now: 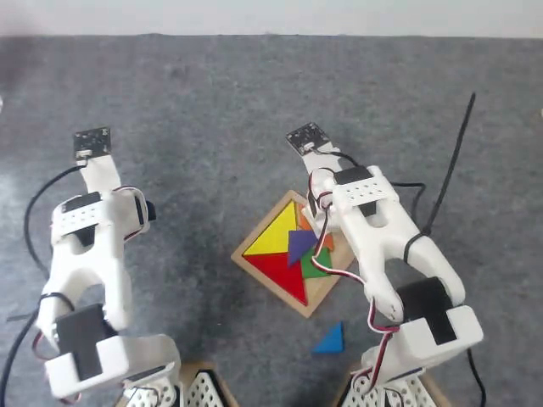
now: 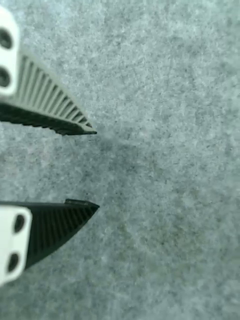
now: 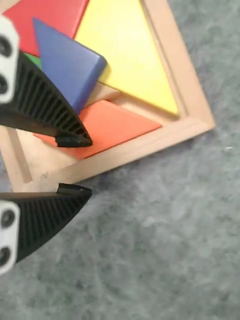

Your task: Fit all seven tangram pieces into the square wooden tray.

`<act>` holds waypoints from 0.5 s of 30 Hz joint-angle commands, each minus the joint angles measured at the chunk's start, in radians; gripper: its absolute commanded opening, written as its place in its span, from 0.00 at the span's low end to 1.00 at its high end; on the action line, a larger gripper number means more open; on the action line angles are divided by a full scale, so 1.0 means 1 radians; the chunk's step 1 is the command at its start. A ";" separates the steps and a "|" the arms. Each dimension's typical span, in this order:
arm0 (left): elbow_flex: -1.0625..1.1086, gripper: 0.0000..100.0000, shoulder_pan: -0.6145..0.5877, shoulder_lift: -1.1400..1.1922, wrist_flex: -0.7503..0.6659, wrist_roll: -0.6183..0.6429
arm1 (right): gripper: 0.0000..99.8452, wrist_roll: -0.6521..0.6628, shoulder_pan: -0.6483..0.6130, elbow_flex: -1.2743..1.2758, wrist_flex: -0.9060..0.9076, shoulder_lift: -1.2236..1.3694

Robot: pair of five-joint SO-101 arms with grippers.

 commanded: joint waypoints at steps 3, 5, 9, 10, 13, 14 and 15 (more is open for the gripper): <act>-0.002 0.21 0.005 -0.040 -0.014 0.003 | 0.14 0.011 0.012 -0.038 0.050 -0.056; -0.002 0.21 0.005 -0.040 -0.014 0.003 | 0.14 0.009 0.010 -0.038 0.047 -0.071; -0.002 0.21 0.005 -0.040 -0.014 0.003 | 0.14 0.003 0.002 -0.002 0.030 -0.163; -0.002 0.21 0.005 -0.040 -0.014 0.003 | 0.14 0.009 -0.004 0.020 0.022 -0.196; -0.002 0.21 0.005 -0.040 -0.014 0.003 | 0.14 0.012 -0.033 0.103 0.013 -0.289; -0.002 0.21 0.005 -0.040 -0.012 0.003 | 0.14 0.012 -0.045 0.126 0.013 -0.309; -0.002 0.21 0.005 -0.040 -0.012 0.003 | 0.14 0.012 -0.056 0.147 0.004 -0.328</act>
